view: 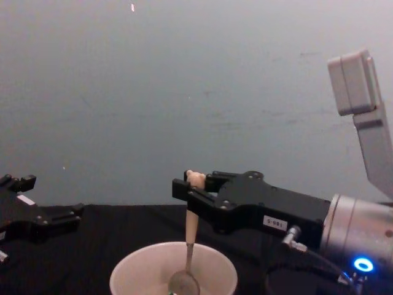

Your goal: Pick up the stirring spoon with one hand, stir inside the cup, then place it back in its original position.

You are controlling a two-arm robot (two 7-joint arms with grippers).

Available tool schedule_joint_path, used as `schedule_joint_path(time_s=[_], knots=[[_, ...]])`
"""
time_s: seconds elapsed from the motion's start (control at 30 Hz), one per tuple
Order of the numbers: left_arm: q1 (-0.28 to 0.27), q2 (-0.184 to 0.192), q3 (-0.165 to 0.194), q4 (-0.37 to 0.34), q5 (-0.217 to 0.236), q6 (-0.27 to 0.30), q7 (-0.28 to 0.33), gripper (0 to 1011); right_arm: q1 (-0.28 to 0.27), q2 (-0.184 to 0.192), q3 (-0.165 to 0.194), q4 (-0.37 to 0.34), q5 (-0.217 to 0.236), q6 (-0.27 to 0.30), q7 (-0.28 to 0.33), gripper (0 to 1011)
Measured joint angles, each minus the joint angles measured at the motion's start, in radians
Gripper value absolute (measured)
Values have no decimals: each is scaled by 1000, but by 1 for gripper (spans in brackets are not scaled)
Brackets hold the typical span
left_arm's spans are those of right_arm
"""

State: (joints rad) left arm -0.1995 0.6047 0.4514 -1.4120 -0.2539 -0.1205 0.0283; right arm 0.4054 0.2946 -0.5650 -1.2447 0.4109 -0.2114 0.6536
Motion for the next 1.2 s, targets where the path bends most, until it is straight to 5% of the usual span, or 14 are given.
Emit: schedule_joint_path(time_s=[0.5,1.2], knots=[[0,0,0,0,0,0,0,1001,-19,29,30,-75,32,-5,21,213],[0,0,0,0,0,0,0,1001,-68,175,162,-281,144,-57,40,213]])
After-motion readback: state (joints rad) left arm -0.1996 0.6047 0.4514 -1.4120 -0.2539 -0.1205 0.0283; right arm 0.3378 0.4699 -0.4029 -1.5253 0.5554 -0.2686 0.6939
